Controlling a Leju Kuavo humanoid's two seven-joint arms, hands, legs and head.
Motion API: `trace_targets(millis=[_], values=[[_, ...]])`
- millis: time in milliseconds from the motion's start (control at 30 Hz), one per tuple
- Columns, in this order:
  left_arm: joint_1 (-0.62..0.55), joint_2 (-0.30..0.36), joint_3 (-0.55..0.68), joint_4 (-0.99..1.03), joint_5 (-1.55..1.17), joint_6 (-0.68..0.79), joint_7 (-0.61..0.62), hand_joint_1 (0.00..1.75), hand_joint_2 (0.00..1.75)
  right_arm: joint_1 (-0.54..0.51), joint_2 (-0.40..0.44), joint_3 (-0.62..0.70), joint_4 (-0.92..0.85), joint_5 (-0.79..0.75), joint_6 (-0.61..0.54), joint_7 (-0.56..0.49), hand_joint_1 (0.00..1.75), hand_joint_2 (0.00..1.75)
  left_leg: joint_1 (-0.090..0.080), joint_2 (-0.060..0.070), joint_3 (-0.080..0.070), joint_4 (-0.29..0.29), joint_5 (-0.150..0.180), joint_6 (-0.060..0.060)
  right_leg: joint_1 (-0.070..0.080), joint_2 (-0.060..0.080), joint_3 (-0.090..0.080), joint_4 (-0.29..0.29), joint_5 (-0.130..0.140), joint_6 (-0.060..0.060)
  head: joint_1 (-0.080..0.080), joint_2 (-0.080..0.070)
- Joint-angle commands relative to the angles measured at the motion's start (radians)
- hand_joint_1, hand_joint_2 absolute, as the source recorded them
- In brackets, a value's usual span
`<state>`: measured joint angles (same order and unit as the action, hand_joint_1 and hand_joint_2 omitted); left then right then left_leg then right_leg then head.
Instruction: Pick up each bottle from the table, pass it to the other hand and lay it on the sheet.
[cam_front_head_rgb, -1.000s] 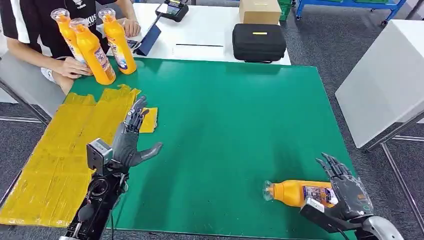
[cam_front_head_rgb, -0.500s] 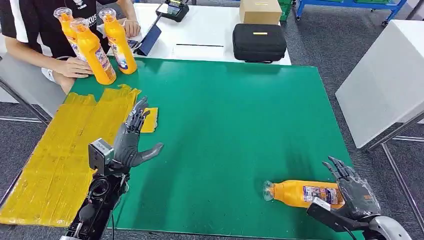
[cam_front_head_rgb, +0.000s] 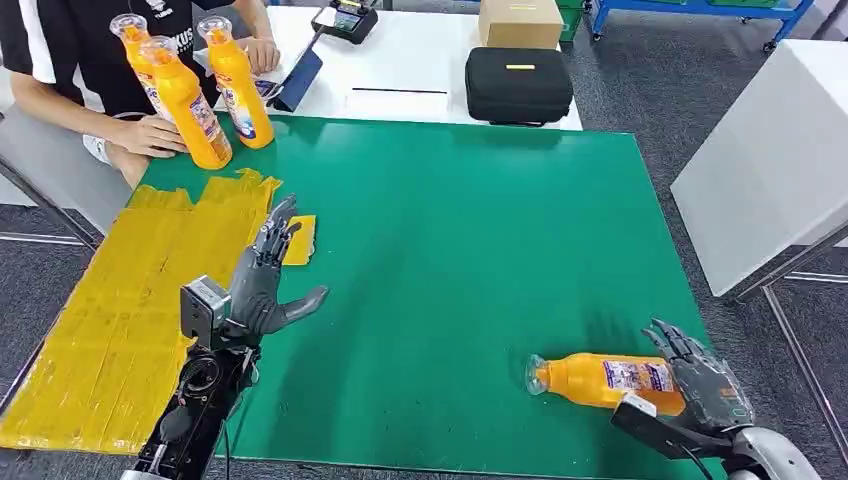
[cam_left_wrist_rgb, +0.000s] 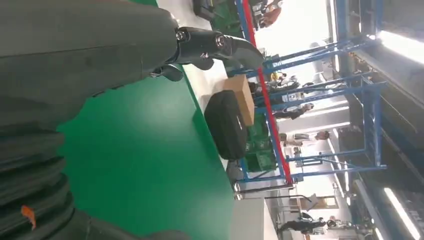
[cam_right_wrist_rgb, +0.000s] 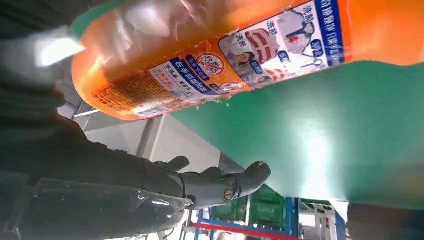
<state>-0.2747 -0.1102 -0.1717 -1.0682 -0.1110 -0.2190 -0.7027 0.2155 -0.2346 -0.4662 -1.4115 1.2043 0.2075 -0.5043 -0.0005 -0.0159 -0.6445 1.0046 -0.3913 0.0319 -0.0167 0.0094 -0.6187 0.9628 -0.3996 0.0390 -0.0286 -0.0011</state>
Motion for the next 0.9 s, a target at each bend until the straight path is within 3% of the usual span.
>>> trace_targets(millis=[33,100,133,200,300,767,833,867,900], values=[[-0.035,0.005,0.020,0.068,-0.011,0.012,0.005,0.00,1.75,-0.095,-0.016,0.046,0.199,0.017,-0.006,0.000,0.00,1.75,0.001,0.003,0.006,-0.001,-0.002,-0.002,0.001,0.002,0.005,-0.002,-0.001,-0.002,0.000,0.000],[-0.035,0.006,0.019,0.072,-0.015,0.019,0.005,0.00,1.75,-0.100,-0.019,0.052,0.210,0.015,-0.009,0.001,0.00,1.75,0.000,0.005,0.012,-0.001,-0.005,-0.003,0.001,0.002,0.011,-0.002,-0.003,-0.003,0.000,0.000],[-0.035,0.006,0.021,0.073,-0.011,0.017,0.005,0.00,1.75,-0.104,-0.021,0.057,0.217,0.015,-0.008,0.001,0.00,1.75,0.001,0.003,0.007,-0.001,-0.002,-0.002,0.001,0.001,0.006,-0.002,-0.001,-0.002,0.000,0.000],[-0.033,0.008,0.024,0.075,-0.007,0.015,0.005,0.00,1.75,-0.116,-0.029,0.071,0.243,0.019,-0.008,0.011,0.00,1.75,0.000,0.005,0.016,-0.001,-0.007,-0.004,0.001,0.001,0.015,-0.001,-0.006,-0.004,0.000,0.000],[-0.034,0.008,0.026,0.080,-0.003,0.011,0.005,0.00,1.75,-0.121,-0.037,0.078,0.262,0.024,-0.003,0.020,0.00,1.75,0.000,0.003,0.007,-0.001,-0.003,-0.002,0.001,0.002,0.006,-0.002,-0.002,-0.002,0.000,0.000],[-0.038,0.003,0.029,0.098,-0.003,0.011,0.005,0.00,1.75,-0.117,-0.035,0.093,0.293,0.030,0.004,0.044,0.02,1.75,0.001,0.002,0.008,-0.001,-0.003,-0.002,0.001,0.000,0.008,-0.002,-0.003,-0.002,0.000,0.000],[-0.043,0.001,0.028,0.108,-0.005,0.009,0.005,0.00,1.75,-0.109,-0.035,0.100,0.301,0.034,0.005,0.051,1.54,1.75,0.001,0.001,0.006,-0.001,-0.002,-0.002,0.001,0.000,0.007,-0.002,-0.002,-0.002,0.000,0.000],[-0.044,0.001,0.028,0.111,-0.005,0.008,0.005,0.00,1.75,-0.109,-0.036,0.101,0.302,0.035,0.006,0.052,1.73,1.75,0.000,0.001,0.010,-0.001,-0.004,-0.002,0.001,-0.001,0.010,-0.002,-0.003,-0.002,0.000,0.000],[-0.044,0.001,0.028,0.111,-0.005,0.008,0.005,0.00,1.75,-0.109,-0.036,0.101,0.302,0.035,0.006,0.052,1.75,1.75,0.001,0.001,0.006,-0.001,-0.002,-0.002,0.001,-0.001,0.007,-0.002,-0.002,-0.002,0.000,0.000]])
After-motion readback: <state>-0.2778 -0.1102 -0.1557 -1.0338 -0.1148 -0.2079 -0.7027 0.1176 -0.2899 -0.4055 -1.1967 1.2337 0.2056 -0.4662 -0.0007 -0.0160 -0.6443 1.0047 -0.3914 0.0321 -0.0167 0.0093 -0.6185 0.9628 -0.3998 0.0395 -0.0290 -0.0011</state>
